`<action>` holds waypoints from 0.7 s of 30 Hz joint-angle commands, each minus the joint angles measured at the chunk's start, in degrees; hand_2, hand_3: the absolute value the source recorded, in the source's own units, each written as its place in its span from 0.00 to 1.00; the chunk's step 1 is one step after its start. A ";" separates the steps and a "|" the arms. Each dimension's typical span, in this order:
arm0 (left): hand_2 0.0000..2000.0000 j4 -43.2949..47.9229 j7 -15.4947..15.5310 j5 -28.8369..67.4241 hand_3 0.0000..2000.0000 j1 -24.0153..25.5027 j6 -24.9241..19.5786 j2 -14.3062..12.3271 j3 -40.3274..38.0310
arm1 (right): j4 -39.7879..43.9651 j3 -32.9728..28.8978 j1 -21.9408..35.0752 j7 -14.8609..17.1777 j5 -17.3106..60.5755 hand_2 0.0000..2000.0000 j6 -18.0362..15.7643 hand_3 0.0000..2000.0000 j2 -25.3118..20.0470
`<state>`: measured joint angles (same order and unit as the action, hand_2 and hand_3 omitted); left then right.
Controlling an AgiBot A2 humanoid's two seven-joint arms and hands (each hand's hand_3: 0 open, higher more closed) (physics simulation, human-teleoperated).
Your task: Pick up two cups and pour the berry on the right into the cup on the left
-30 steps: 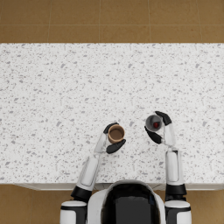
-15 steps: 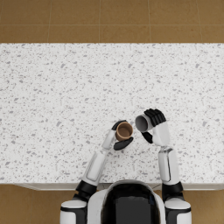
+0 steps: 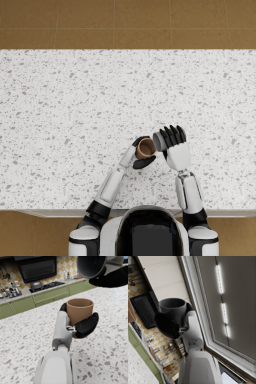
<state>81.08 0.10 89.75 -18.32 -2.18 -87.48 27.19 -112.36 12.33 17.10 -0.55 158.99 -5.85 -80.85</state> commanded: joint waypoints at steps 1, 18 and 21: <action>1.00 -0.63 0.00 0.00 0.64 -1.65 0.00 -1.06 -0.72 | -1.37 0.87 0.29 0.00 1.84 1.00 0.02 0.64 -0.28; 1.00 -2.98 -0.05 0.01 0.64 -4.21 0.11 0.34 2.85 | -1.90 4.07 1.17 -0.11 33.07 1.00 -0.35 0.64 -2.93; 1.00 -3.10 -0.06 0.01 0.64 -4.28 0.06 -0.02 2.39 | -1.96 3.83 1.24 -0.12 36.00 1.00 -0.47 0.64 -3.33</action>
<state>77.77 0.04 89.76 -21.64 -2.15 -86.98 30.12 -113.74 16.38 17.47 -0.67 195.47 -6.33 -83.60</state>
